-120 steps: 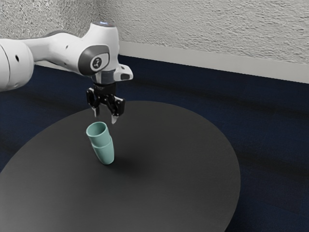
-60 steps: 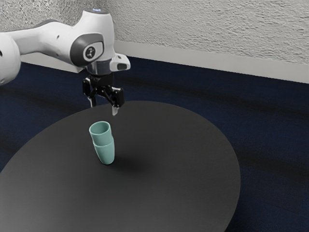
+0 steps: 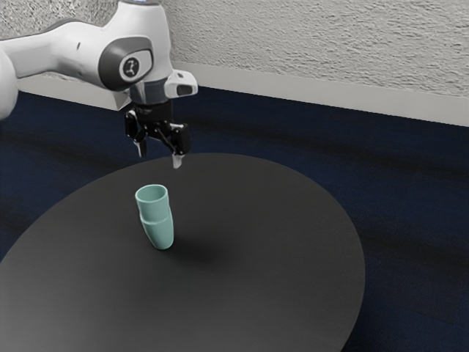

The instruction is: Place the left cup onto the right cup

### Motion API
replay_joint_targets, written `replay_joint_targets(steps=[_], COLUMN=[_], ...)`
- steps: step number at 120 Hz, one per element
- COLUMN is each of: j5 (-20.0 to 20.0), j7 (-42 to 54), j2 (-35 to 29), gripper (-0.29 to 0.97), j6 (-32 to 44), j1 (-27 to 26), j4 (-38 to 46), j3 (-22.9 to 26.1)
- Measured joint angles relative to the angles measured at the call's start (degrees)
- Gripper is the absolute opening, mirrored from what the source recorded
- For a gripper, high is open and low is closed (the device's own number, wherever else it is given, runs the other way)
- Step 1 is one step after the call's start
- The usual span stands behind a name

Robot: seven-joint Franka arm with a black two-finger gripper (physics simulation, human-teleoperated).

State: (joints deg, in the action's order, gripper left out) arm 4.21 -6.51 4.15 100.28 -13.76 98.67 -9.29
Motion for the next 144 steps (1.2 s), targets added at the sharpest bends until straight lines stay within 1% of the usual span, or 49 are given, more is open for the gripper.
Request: replay_joint_targets(steps=[46,144], j5=[-2.23,-2.99], j7=[0.4,3.18], j2=[-1.44,-2.07], gripper=[0.68,0.68], j6=[-1.71,-6.44], j1=[-0.74,-1.5], j4=[-0.32,-4.32], j3=[-1.34,-1.86])
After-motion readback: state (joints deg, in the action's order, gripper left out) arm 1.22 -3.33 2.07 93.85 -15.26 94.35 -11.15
